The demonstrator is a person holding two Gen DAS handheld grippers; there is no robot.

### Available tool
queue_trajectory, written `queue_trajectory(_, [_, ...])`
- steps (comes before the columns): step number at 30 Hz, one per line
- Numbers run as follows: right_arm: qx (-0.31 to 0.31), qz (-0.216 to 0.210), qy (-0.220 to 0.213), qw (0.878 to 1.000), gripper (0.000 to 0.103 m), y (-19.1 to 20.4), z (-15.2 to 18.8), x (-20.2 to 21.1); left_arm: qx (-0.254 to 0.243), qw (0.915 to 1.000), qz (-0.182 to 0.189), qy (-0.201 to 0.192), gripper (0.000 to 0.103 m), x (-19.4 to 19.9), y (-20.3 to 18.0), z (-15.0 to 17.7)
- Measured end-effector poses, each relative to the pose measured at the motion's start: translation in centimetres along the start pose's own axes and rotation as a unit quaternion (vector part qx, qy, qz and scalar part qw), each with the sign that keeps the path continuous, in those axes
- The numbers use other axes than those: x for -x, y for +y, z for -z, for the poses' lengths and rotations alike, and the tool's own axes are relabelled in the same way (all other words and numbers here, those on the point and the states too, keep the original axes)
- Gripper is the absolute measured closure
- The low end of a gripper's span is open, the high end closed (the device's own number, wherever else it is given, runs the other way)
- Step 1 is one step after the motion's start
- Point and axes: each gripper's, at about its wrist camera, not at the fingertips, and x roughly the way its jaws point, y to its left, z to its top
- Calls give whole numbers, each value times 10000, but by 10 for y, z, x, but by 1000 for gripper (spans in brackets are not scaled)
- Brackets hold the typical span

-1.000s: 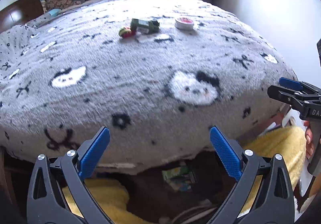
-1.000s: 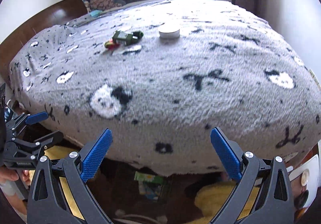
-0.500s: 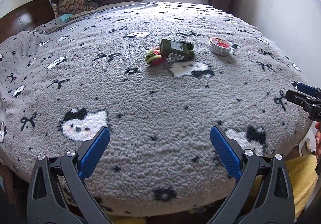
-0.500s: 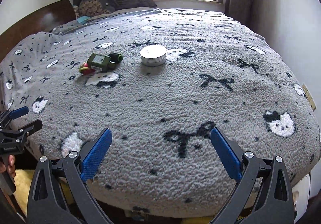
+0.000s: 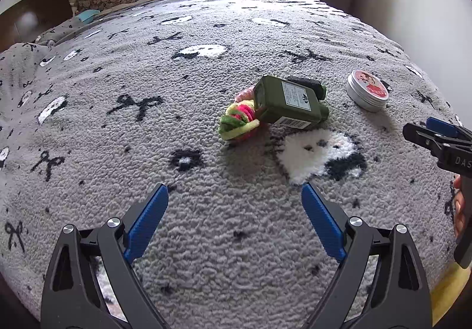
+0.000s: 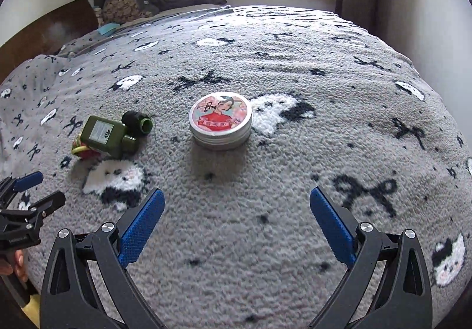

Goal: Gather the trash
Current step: 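Grasp the fuzzy striped toy with the left gripper while the right grasps the pink tin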

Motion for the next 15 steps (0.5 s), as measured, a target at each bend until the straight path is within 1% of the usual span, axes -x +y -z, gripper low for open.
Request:
queue_trajectory(5, [-84, 35, 138, 9999, 4, 8, -21, -37, 24, 10000, -73, 53, 27, -25, 5, -20])
queue_trajectory(7, [-95, 74, 140, 9998, 4, 11, -28, -47, 92, 9999, -49, 50, 33, -33, 8, -29])
queue_trajectory(11, [-26, 134, 146, 9998, 4, 16, -41, -65, 83, 9999, 1, 84, 34, -50, 6, -41])
queue_trajectory(13, [26, 180, 143, 9997, 4, 19, -49, -72, 95, 9999, -3, 79, 42, -57, 5, -45])
queue_trajectory(14, [41, 190, 138, 9997, 4, 19, -51, -74, 96, 9999, 13, 76, 44, -59, 4, -47])
queue_trajectory(15, [58, 197, 148, 9997, 6, 19, -55, -79, 82, 9999, 35, 65, 47, -60, 4, -48])
